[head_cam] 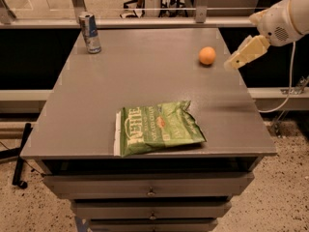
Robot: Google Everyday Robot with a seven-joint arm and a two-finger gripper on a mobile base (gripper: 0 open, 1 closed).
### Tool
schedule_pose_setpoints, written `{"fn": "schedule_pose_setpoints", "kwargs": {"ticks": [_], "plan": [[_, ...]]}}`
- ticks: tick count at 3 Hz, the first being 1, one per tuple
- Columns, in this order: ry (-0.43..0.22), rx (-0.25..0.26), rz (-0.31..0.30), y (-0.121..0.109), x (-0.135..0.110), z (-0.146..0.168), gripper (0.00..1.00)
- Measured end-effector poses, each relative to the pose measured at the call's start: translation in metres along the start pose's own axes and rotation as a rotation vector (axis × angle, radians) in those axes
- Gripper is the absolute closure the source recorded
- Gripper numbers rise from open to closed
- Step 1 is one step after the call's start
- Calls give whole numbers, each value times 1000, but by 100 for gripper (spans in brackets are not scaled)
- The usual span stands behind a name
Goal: Move orange near redbull can
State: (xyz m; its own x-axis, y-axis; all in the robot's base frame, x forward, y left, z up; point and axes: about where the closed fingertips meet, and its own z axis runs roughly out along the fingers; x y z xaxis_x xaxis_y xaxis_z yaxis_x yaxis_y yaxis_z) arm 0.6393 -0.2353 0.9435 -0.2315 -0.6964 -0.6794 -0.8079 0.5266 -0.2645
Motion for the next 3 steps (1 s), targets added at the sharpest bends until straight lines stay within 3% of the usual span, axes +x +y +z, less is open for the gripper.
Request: {"fn": "schedule_pose_setpoints", "kwargs": {"ticks": [1,3], "plan": [[-153,-16,82,-25,-1,44,0],[-301,-33,154,-49,4,111,0]]}}
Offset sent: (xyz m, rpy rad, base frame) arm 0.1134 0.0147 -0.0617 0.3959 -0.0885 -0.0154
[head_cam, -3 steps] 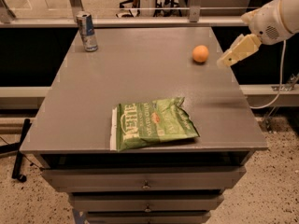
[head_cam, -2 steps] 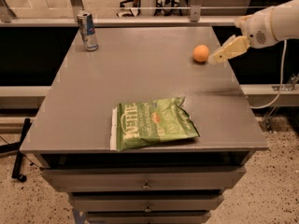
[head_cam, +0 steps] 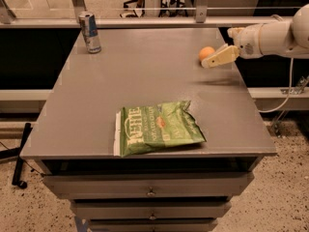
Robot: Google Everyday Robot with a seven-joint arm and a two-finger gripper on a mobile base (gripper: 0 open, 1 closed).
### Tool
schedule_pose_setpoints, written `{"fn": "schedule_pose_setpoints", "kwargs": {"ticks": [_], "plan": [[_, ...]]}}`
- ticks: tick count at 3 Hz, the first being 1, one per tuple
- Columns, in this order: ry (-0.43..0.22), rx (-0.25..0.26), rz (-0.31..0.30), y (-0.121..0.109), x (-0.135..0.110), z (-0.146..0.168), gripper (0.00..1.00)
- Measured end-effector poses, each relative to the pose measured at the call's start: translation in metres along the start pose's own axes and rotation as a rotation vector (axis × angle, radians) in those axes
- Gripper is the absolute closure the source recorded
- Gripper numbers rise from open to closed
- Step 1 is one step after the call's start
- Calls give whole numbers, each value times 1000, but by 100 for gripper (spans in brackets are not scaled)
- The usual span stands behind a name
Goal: Move orange near redbull can
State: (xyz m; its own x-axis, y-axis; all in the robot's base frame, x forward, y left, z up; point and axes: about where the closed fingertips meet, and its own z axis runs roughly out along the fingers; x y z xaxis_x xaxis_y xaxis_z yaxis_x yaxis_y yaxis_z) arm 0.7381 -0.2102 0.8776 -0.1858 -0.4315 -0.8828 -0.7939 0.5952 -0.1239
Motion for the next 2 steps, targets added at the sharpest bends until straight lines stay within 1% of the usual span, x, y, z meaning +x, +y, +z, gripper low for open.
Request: {"fn": "schedule_pose_setpoints", "kwargs": {"ticks": [1,2], "plan": [[-10,-4,22,-2,13,17,0],[-15,-4,37,-4,21,29,0]]}}
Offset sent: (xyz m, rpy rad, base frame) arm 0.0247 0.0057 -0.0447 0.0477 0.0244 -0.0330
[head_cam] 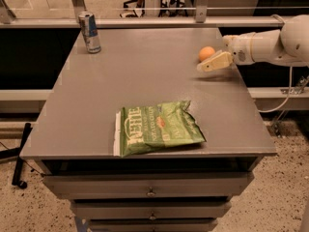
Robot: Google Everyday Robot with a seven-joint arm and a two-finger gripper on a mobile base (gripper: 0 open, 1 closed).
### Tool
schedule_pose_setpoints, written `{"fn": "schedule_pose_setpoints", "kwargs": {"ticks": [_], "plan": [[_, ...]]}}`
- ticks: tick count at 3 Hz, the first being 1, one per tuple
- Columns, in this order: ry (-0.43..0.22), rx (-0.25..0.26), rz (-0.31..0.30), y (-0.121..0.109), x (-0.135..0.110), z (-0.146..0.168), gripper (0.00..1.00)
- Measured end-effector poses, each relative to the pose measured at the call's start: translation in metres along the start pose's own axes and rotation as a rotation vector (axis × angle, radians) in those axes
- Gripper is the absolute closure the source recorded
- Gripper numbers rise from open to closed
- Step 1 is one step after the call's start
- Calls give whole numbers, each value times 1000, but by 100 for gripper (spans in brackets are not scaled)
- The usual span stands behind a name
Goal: Move orange near redbull can
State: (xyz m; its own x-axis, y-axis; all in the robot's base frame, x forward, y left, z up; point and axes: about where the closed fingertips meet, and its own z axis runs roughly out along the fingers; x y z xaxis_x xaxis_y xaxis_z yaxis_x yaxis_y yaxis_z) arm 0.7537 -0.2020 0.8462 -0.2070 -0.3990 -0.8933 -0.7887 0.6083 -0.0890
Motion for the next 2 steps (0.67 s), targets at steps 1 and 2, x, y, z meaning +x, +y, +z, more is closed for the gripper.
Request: {"fn": "schedule_pose_setpoints", "kwargs": {"ticks": [1,2], "plan": [[-10,4,10,-3,3,6,18],[-17,12,7,-5,2,5,41]]}}
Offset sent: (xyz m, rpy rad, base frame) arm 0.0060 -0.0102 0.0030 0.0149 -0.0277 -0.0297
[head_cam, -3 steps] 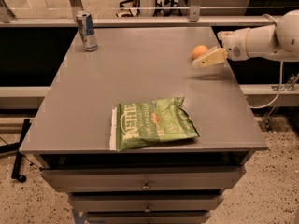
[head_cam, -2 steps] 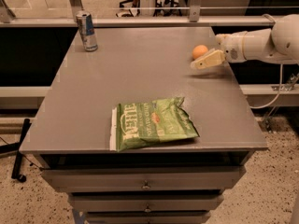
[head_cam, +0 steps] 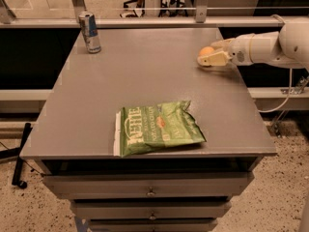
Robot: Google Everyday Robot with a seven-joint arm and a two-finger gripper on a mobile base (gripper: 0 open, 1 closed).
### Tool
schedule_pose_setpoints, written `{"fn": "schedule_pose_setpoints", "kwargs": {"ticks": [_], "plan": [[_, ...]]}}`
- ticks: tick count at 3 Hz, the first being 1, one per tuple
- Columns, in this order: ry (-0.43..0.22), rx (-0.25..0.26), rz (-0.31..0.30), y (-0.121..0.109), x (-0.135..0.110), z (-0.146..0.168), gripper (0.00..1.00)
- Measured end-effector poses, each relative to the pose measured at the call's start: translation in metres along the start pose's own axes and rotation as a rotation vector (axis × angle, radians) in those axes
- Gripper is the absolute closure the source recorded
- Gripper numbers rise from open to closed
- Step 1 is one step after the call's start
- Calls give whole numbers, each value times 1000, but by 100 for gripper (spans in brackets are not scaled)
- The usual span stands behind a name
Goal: Move orange near redbull can
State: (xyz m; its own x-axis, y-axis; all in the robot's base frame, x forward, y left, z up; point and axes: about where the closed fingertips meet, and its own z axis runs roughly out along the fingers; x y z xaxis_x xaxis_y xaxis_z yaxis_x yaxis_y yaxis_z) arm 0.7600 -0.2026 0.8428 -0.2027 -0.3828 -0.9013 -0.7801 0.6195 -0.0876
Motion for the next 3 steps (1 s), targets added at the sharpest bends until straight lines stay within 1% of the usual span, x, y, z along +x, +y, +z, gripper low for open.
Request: {"fn": "schedule_pose_setpoints", "kwargs": {"ticks": [1,2,3], "plan": [[-10,8,-7,-2,-4,-3,65],[-30,20,-22,-3,-13,-14,87],[-62,30,-64,1,-43,-36,100]]}}
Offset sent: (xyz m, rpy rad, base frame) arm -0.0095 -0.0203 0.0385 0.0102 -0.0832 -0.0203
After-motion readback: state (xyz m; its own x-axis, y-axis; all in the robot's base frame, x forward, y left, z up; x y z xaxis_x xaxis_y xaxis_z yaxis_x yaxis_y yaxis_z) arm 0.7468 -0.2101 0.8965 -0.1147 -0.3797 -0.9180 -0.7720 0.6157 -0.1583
